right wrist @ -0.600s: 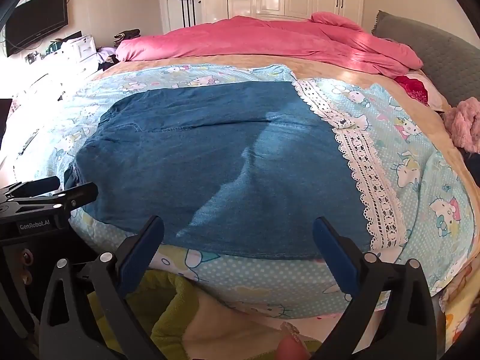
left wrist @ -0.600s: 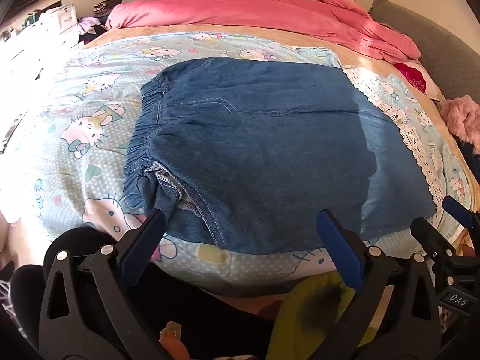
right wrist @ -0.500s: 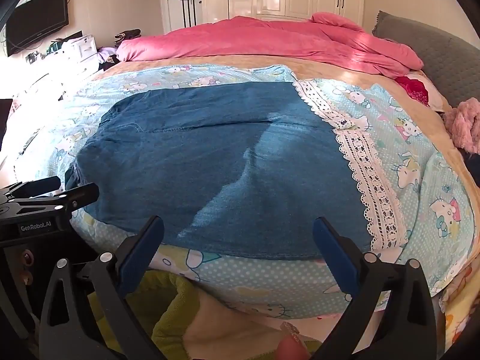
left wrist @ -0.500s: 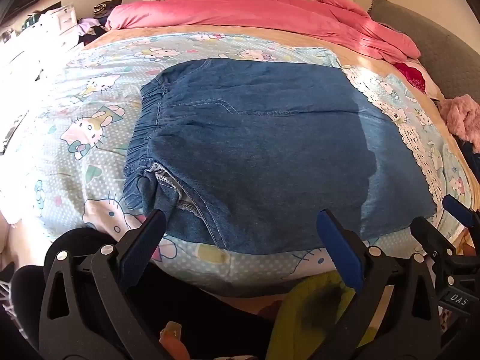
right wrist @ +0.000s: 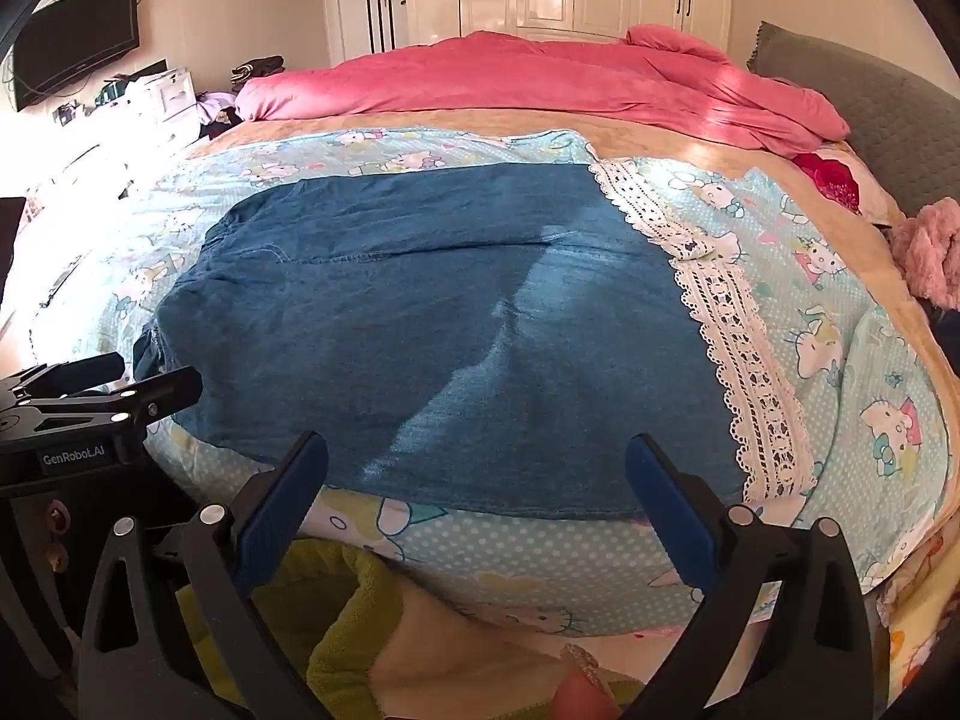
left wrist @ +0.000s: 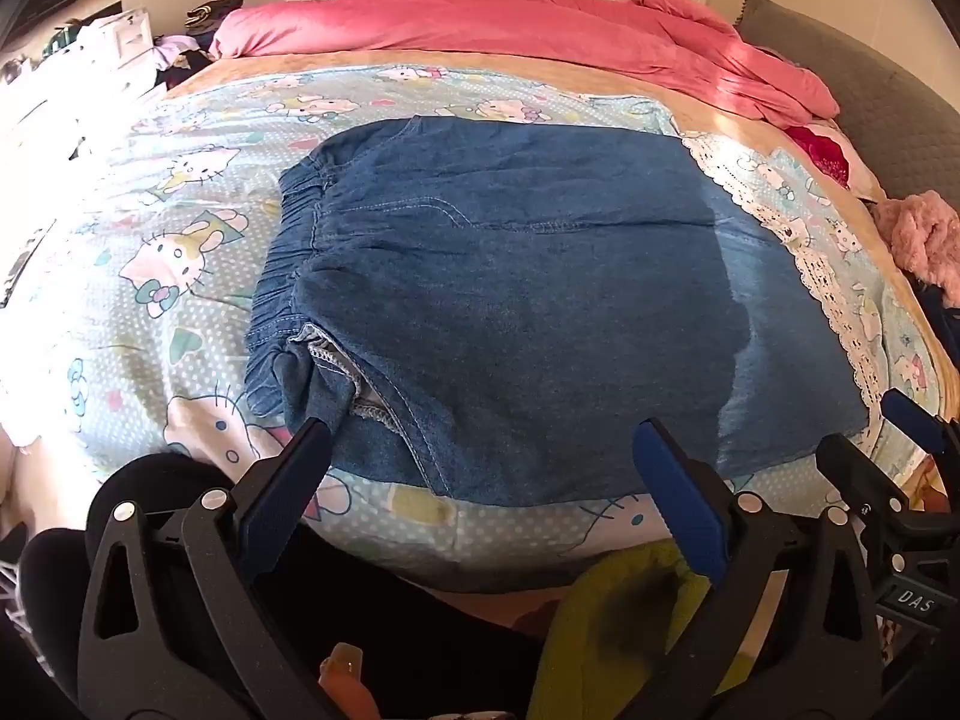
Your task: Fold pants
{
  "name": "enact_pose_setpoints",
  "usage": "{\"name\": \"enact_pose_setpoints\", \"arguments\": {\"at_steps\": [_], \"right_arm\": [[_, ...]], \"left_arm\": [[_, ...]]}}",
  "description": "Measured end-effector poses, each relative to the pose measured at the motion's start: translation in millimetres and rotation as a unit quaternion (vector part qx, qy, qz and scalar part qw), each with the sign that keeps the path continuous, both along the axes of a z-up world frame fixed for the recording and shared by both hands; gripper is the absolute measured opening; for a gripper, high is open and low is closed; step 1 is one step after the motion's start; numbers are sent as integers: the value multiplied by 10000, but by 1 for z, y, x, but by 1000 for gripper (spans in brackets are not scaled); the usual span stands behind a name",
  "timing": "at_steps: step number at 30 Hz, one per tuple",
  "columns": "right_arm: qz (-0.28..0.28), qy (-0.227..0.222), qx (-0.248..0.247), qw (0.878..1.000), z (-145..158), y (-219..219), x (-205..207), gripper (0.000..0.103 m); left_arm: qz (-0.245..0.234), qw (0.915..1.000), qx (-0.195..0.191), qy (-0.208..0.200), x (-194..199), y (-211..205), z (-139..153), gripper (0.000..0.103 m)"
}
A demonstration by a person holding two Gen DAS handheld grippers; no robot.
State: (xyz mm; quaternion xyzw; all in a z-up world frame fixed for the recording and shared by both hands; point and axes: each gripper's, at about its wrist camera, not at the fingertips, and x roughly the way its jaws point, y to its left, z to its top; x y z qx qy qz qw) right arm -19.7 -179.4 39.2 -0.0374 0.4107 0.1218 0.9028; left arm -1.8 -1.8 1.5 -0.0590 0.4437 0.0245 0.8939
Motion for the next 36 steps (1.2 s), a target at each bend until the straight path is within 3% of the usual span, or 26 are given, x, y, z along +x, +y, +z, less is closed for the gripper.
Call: {"name": "enact_pose_setpoints", "arguments": {"at_steps": [36], "right_arm": [[15, 11, -26, 10000, -1, 1, -1, 99]], "left_arm": [[-11, 10000, 41, -40, -2, -1, 6, 95]]}}
